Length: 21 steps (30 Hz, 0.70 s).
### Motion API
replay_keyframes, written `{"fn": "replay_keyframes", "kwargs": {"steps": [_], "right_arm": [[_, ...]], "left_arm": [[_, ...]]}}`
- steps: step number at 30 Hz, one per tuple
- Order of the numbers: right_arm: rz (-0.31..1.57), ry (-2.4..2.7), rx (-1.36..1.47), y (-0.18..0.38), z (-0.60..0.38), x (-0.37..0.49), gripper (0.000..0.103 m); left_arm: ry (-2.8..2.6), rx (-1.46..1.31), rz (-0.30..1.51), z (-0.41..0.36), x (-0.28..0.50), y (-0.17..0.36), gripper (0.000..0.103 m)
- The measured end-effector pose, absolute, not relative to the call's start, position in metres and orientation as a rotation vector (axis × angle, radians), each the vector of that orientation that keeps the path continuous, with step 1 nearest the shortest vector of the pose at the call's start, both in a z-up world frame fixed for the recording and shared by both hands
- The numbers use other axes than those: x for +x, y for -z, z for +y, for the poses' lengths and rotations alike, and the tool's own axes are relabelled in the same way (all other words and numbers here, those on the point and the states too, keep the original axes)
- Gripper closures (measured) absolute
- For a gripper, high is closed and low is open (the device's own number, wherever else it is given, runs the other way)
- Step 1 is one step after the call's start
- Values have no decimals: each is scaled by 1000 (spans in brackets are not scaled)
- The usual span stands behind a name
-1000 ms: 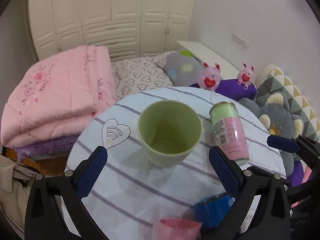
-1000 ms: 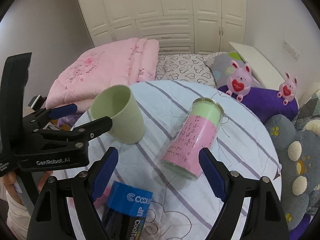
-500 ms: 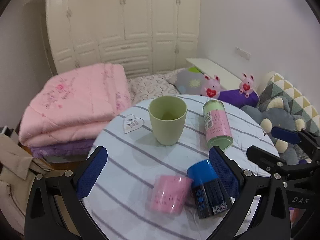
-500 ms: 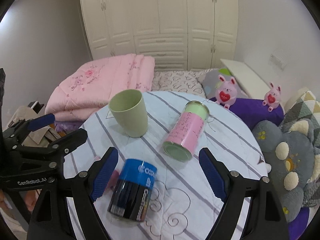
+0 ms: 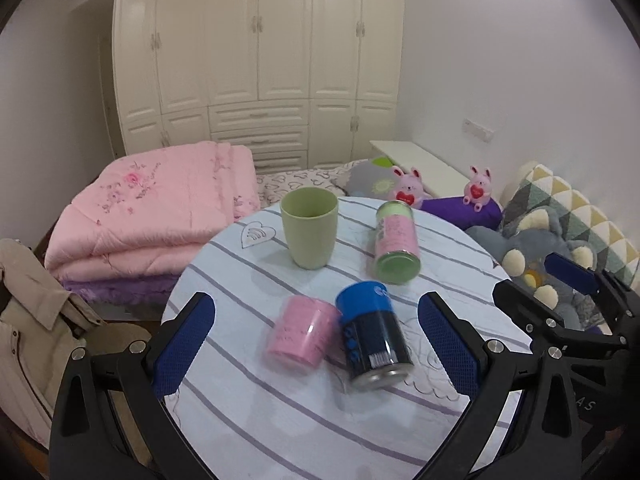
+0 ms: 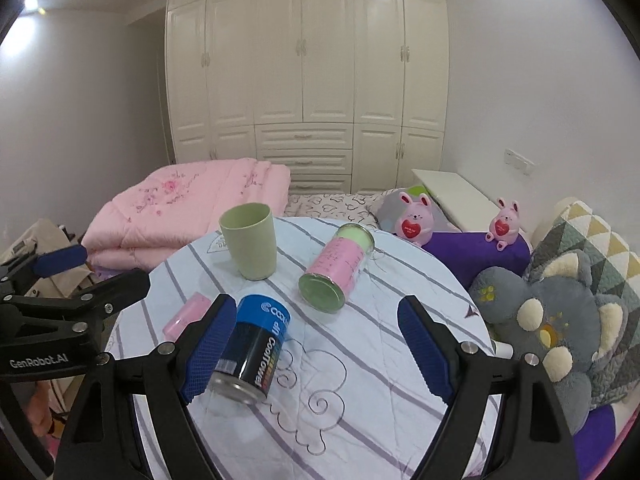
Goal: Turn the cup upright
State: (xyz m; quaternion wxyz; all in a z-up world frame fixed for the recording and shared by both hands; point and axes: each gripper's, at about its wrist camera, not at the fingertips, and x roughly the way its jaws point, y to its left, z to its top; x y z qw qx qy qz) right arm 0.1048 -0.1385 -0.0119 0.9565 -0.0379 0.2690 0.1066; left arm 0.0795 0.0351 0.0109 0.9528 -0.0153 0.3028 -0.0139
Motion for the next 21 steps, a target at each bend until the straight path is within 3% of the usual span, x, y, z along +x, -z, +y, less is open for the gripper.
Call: {"fn": "replay_keyframes", "kwargs": {"steps": [21], "right_arm": [[437, -181, -85, 14, -166, 56, 19]], "left_arm": [[24, 39, 525, -6, 29, -25, 0]]}}
